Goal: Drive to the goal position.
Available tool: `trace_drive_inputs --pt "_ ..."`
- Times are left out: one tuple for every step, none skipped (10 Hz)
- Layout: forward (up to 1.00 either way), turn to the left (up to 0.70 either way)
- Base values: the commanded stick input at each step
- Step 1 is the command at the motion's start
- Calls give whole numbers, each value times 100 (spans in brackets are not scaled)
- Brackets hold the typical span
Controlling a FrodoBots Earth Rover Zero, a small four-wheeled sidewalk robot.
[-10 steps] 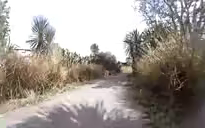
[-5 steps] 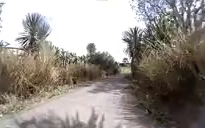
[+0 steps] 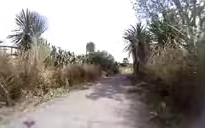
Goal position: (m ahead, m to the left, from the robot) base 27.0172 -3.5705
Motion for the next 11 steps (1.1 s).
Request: trace_drive_inputs --pt "100 0" --pt "100 0" --pt "100 0" --pt "100 0" --pt "100 0" --pt "100 0" --pt "100 -23" --pt "100 -34" --pt "100 0" --pt "100 0" --pt "100 0"
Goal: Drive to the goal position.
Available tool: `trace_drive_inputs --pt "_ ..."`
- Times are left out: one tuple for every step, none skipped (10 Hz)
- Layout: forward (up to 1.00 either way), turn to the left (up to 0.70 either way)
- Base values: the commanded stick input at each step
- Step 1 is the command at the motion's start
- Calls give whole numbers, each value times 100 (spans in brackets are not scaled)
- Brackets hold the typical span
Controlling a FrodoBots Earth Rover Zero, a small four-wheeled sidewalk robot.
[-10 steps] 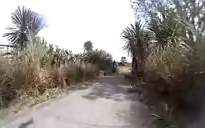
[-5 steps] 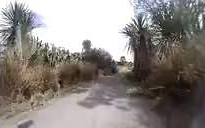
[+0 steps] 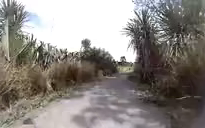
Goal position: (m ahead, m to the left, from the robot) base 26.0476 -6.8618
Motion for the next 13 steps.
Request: trace_drive_inputs --pt "100 0" --pt "100 -1" --pt "100 -29" --pt "100 -36" --pt "100 0" --pt "100 0" --pt "100 0" --pt "100 0" --pt "100 -17" --pt "100 -34" --pt "100 -40" --pt "100 -40" --pt "100 -40"
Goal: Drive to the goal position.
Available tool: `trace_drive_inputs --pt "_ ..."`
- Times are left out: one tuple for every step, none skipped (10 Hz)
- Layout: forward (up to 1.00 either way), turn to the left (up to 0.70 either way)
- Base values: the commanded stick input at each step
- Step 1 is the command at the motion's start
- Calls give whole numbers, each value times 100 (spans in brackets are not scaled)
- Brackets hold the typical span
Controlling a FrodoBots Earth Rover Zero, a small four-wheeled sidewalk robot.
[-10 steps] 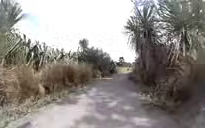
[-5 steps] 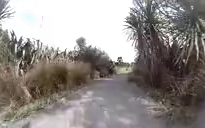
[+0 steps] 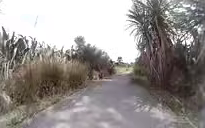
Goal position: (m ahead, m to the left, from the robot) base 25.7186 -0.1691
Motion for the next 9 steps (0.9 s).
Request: trace_drive_inputs --pt "100 -36" --pt "100 -25" --pt "100 -2" --pt "100 0" --pt "100 -2" --pt "100 -11" --pt "100 -34" --pt "100 -40" --pt "100 -4"
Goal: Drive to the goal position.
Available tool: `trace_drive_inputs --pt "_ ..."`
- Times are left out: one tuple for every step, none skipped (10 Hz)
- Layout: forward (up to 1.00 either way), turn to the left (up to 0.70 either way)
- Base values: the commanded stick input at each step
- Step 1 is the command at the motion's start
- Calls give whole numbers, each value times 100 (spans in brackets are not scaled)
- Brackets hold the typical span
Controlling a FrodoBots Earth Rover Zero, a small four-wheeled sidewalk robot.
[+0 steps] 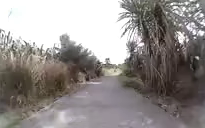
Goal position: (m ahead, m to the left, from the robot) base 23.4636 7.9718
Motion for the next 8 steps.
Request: trace_drive_inputs --pt "100 0" --pt "100 0" --pt "100 0" --pt "100 0" --pt "100 0" --pt "100 0" --pt "100 0" --pt "100 0"
